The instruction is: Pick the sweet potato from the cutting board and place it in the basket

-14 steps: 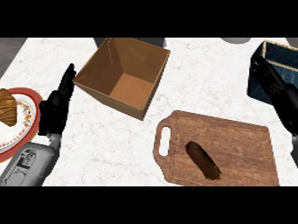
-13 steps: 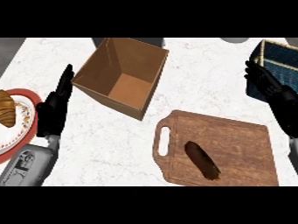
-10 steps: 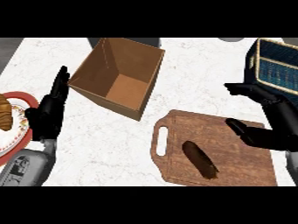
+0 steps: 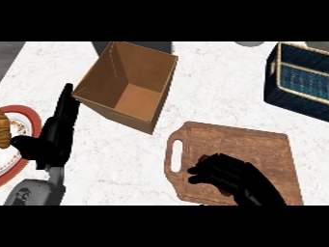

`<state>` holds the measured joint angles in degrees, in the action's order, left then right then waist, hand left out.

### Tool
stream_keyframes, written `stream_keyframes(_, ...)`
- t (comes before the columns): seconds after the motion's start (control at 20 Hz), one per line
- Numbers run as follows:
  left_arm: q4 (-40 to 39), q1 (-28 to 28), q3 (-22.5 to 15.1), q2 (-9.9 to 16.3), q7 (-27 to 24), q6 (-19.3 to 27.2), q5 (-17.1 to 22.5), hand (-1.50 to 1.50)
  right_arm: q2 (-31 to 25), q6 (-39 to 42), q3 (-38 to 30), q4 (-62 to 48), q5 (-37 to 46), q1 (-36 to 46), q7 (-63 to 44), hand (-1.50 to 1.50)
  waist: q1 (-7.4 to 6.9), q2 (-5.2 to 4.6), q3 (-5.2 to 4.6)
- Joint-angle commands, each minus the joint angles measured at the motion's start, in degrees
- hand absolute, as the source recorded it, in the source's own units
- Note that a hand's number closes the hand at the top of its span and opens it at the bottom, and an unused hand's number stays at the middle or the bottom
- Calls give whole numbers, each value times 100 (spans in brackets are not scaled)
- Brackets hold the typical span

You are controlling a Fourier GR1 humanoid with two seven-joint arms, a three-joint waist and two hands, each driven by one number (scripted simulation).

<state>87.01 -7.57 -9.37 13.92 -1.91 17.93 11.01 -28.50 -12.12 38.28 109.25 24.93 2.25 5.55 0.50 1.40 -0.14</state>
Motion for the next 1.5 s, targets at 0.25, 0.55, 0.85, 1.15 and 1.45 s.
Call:
stream_keyframes(0.25, 229, 478, 237, 34, -65, 28, 199, 0, 295, -1740, 71, 186, 3606, -808, -1608, -150, 506, 101, -41)
stream_keyframes(0.55, 389, 679, 298, 153, -101, 38, 152, 0, -22, -434, -49, 730, 5384, -1359, -3036, -150, 633, 115, -75)
stream_keyframes(0.85, 642, 697, 197, 152, -33, -53, 178, 0, 364, 1683, 964, 1684, 6434, -1839, -4186, -150, 318, 5, -58)
stream_keyframes(1.15, 669, 744, -81, -93, -167, 4, 0, 0, 1724, 3572, 2624, 2055, 7797, -1968, -5401, -150, 61, -96, -16)
stream_keyframes(1.45, 558, 469, 0, -107, -156, -161, 33, 0, 2285, 4612, 2746, 1863, 8519, -1688, -5783, -150, -22, -132, 2)
